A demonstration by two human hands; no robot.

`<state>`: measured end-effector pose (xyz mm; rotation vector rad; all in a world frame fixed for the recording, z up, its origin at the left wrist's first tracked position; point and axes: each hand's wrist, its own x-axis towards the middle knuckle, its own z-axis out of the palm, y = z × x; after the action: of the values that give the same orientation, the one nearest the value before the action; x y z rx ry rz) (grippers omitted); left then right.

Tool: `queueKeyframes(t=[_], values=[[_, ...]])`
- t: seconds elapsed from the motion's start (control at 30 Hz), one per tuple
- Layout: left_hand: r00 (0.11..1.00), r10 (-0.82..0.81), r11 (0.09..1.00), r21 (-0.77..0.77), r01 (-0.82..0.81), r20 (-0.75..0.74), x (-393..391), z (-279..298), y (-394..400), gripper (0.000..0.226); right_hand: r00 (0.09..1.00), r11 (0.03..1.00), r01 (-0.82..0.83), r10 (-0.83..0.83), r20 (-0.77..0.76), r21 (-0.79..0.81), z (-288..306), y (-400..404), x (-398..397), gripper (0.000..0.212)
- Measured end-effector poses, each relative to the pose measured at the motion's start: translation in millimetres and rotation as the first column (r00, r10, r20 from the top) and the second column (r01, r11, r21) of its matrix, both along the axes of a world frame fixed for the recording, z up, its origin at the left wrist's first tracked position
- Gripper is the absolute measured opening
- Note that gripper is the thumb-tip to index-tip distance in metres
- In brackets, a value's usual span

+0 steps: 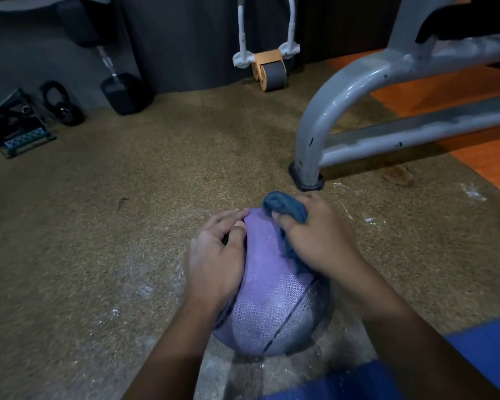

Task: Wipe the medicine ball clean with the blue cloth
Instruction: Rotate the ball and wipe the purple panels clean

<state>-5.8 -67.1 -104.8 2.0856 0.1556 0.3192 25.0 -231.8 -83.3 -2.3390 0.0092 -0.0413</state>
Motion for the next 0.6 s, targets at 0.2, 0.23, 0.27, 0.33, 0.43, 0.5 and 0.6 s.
queueKeyframes(t=[0.2,0.23,0.27,0.33,0.43,0.5,0.6], values=[[1.0,0.026,0.999,0.049,-0.025,-0.017,6.4,2.9,-4.3,0.033,0.996,0.997,0.068,-0.069,0.063,0.023,-8.6,-13.6,-36.3,0.031],[0.999,0.023,0.999,0.048,-0.021,-0.025,6.7,3.9,-4.5,0.033,0.991,0.999,0.031,-0.025,0.132,-0.043,-5.4,-11.4,-54.8,0.039],[0.999,0.015,0.999,0.036,-0.013,-0.029,6.4,4.6,-4.0,0.033,0.981,0.993,-0.004,0.028,0.193,-0.122,-0.1,-5.5,-72.5,0.046],[0.999,-0.027,1.0,-0.009,0.026,-0.018,4.9,3.7,-1.9,0.031,0.949,0.971,-0.068,0.134,0.287,-0.229,3.8,7.8,-92.4,0.051],[0.998,-0.058,0.995,-0.077,0.06,0.033,0.3,-3.1,3.1,0.029,0.953,0.961,-0.101,0.168,0.253,-0.259,11.6,18.0,-72.5,0.046],[0.999,-0.027,0.997,-0.07,0.03,0.039,-2.6,-8.5,5.1,0.033,0.975,0.965,-0.115,0.155,0.161,-0.235,12.5,17.1,-45.4,0.043],[0.999,0.03,0.999,-0.037,-0.029,0.026,-4.3,-10.8,3.3,0.033,0.999,0.998,-0.011,0.013,0.041,-0.058,6.4,5.7,-9.4,0.032]])
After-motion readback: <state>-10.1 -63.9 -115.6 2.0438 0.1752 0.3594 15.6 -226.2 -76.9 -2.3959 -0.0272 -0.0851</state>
